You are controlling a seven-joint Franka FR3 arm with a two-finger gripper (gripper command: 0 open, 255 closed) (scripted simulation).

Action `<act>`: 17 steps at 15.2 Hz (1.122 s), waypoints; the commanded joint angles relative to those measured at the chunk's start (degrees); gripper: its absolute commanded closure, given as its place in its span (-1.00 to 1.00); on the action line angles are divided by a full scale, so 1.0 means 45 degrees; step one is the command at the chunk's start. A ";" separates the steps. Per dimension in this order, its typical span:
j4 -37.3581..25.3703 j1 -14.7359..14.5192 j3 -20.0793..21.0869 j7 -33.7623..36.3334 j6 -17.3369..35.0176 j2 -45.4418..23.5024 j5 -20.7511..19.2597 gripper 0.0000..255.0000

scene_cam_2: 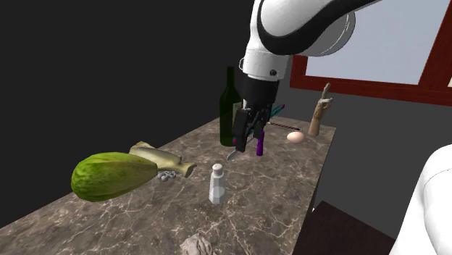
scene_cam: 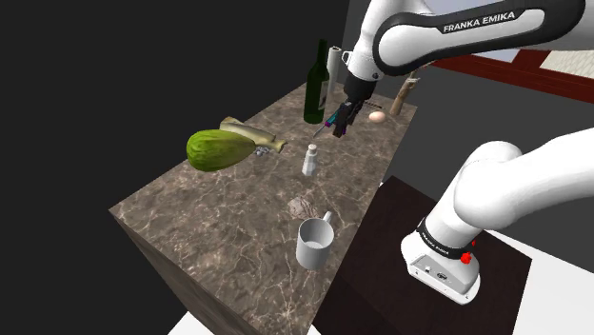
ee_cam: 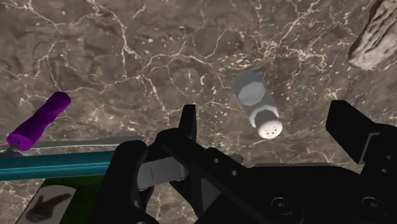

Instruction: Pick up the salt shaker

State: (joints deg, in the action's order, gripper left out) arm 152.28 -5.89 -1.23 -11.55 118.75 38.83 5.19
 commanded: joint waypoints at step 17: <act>0.1773 -0.1722 -0.0320 -0.1563 0.7182 -0.3819 0.2270 1.00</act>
State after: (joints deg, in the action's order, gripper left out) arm 160.16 -13.57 -2.65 -18.51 150.80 21.79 15.30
